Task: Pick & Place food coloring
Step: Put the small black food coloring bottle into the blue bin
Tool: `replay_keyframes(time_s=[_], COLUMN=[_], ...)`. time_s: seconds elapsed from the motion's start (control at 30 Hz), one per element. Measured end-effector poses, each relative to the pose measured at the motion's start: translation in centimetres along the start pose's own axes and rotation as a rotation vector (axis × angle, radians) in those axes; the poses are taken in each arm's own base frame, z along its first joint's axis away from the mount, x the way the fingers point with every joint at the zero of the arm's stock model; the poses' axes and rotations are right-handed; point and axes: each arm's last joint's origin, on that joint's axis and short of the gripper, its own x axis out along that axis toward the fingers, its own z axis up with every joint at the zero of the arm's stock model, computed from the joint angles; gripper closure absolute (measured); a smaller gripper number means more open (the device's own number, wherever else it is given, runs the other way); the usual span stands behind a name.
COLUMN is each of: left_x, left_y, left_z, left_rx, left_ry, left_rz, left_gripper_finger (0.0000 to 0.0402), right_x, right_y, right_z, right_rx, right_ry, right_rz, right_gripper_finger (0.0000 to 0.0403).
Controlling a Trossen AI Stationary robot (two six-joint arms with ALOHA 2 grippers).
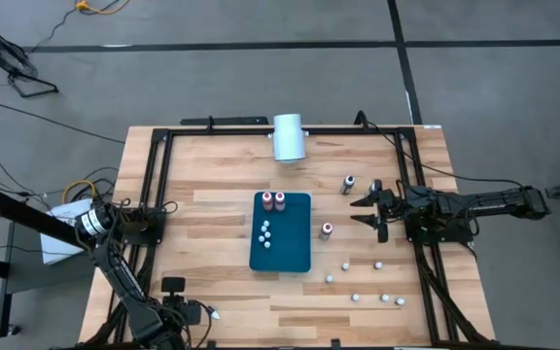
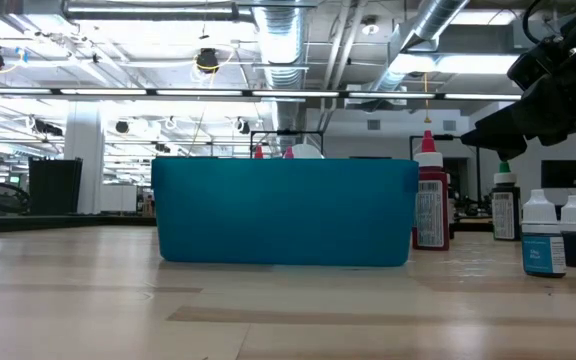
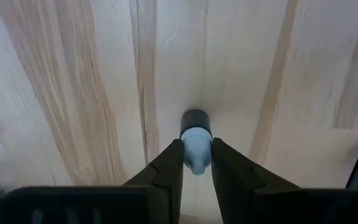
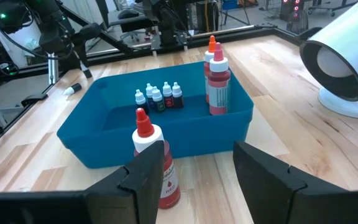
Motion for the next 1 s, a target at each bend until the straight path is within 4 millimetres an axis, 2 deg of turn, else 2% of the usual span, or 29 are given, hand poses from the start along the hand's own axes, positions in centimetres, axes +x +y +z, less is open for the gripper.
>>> replay_keyframes(time_s=[0.23, 1.0], left_x=[-0.6, -2.3], left_y=[0.3, 2.0], left_z=[0.5, 3.2], left_rx=[-0.01, 0.128], left_ry=[-0.04, -0.183], left_rz=[-0.03, -0.067], left_gripper_finger=[0.0356, 0.0348], right_x=[0.0, 0.0], right_y=[0.0, 0.0], right_z=[0.0, 0.0], right_rx=[0.0, 0.0], right_ry=[0.0, 0.0], right_rz=[0.0, 0.0], right_gripper_finger=[0.0219, 0.0219])
